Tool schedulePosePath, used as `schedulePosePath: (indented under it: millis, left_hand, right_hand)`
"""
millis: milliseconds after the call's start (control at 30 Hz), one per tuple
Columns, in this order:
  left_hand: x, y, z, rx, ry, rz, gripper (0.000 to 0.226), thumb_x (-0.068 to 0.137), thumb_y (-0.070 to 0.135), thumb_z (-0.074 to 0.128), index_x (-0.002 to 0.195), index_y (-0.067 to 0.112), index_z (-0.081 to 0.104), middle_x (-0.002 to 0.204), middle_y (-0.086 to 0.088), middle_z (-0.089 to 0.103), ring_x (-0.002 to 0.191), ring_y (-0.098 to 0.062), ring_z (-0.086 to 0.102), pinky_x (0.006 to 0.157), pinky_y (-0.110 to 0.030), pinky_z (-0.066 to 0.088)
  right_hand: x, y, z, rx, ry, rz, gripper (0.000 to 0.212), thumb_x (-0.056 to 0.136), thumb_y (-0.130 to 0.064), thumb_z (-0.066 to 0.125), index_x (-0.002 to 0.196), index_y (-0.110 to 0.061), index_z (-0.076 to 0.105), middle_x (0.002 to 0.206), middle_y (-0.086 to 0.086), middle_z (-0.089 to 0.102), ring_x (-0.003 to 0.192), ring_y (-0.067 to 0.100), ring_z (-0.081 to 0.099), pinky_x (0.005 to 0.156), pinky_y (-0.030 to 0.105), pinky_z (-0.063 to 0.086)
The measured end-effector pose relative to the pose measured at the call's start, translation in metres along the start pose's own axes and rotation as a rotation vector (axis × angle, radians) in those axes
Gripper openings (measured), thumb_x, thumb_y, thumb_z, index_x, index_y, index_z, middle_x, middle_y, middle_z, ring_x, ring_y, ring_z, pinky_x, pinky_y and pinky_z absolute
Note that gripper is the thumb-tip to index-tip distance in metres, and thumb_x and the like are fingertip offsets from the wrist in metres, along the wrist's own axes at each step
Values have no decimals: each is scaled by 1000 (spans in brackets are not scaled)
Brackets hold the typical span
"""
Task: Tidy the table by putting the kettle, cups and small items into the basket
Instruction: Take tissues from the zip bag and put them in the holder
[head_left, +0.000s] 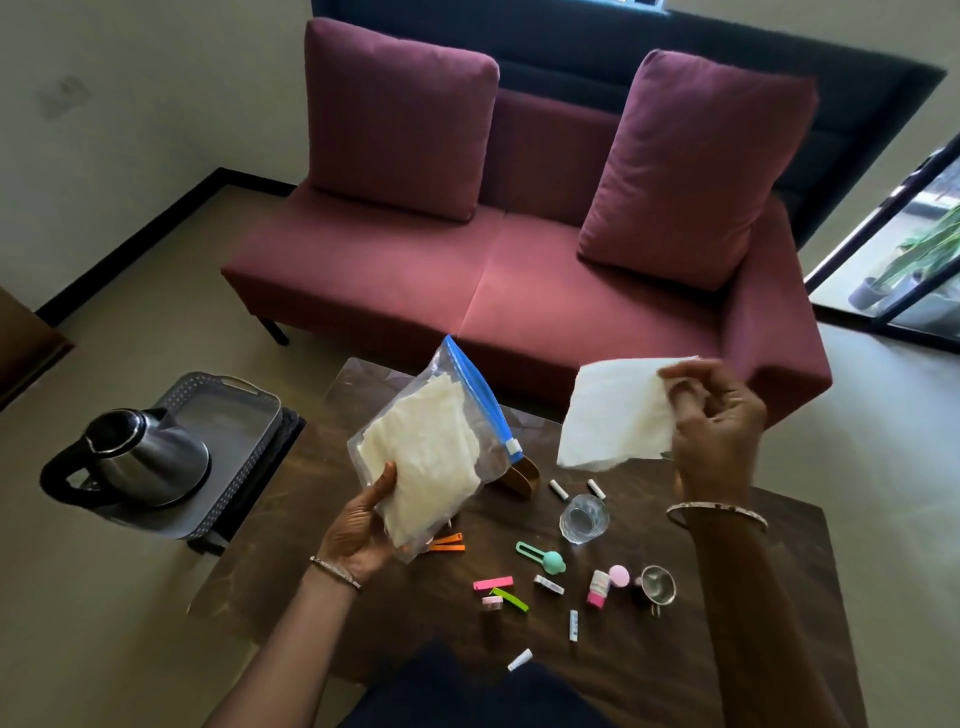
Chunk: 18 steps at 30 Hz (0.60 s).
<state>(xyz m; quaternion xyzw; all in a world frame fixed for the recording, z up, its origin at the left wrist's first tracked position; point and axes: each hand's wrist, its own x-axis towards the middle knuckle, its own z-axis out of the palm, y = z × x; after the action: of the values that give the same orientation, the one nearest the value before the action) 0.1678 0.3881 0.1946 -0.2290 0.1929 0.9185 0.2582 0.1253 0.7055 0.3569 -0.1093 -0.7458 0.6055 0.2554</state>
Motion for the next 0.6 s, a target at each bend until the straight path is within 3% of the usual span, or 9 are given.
schedulePosePath:
  millis: [100, 200, 233, 267, 367, 433, 600]
  left_hand:
    - [-5, -5, -5, -23, -7, 17, 47, 91, 23, 62, 136, 12, 53, 134, -19, 58, 120, -40, 58, 87, -55, 53]
    - [-14, -12, -12, -13, 14, 44, 48, 87, 21, 69, 132, 9, 59, 136, -19, 57, 124, -40, 56, 92, -57, 49]
    - [-17, -14, -15, -15, 20, 48, 47, 86, 20, 70, 131, 8, 60, 135, -19, 58, 123, -40, 56, 91, -57, 49]
    - [-22, -15, -18, -24, 33, 50, 48, 84, 18, 72, 129, 8, 61, 133, -20, 59, 120, -41, 58, 89, -58, 50]
    - [-34, -21, -30, -30, 143, 64, 52, 79, 14, 76, 128, 5, 62, 127, -21, 63, 113, -39, 63, 82, -53, 55]
    - [-40, -23, -46, -7, 232, 98, 52, 82, 14, 72, 132, 6, 58, 129, -20, 62, 115, -37, 63, 83, -51, 56]
    - [-52, -23, -99, -30, 430, 186, 50, 80, 9, 72, 129, 7, 60, 126, -19, 64, 114, -34, 64, 82, -48, 57]
  right_hand:
    - [-20, 20, 14, -200, -280, 220, 29, 93, -4, 60, 83, -26, 77, 88, 1, 73, 78, 12, 61, 66, 19, 47]
    - [-48, 27, 40, -104, -475, 442, 11, 91, -19, 69, 92, -18, 81, 92, 8, 76, 90, 28, 71, 77, 41, 59]
    - [-57, 26, 49, -63, -536, 481, 14, 89, -26, 73, 94, -15, 80, 92, 9, 77, 92, 30, 72, 82, 45, 59]
    - [-65, 27, 59, -23, -593, 502, 22, 87, -33, 75, 95, -13, 80, 91, 9, 78, 92, 29, 73, 83, 44, 58]
    - [-85, 33, 83, -65, -706, 464, 34, 79, -48, 80, 89, -16, 81, 79, 9, 74, 69, 18, 61, 64, 35, 48]
    - [-98, 43, 101, -134, -776, 430, 29, 81, -43, 80, 90, -15, 80, 78, 13, 71, 67, 18, 55, 61, 36, 45]
    - [-130, 71, 142, -250, -911, 426, 27, 81, -39, 80, 88, -14, 81, 65, -6, 66, 59, 9, 52, 53, 25, 42]
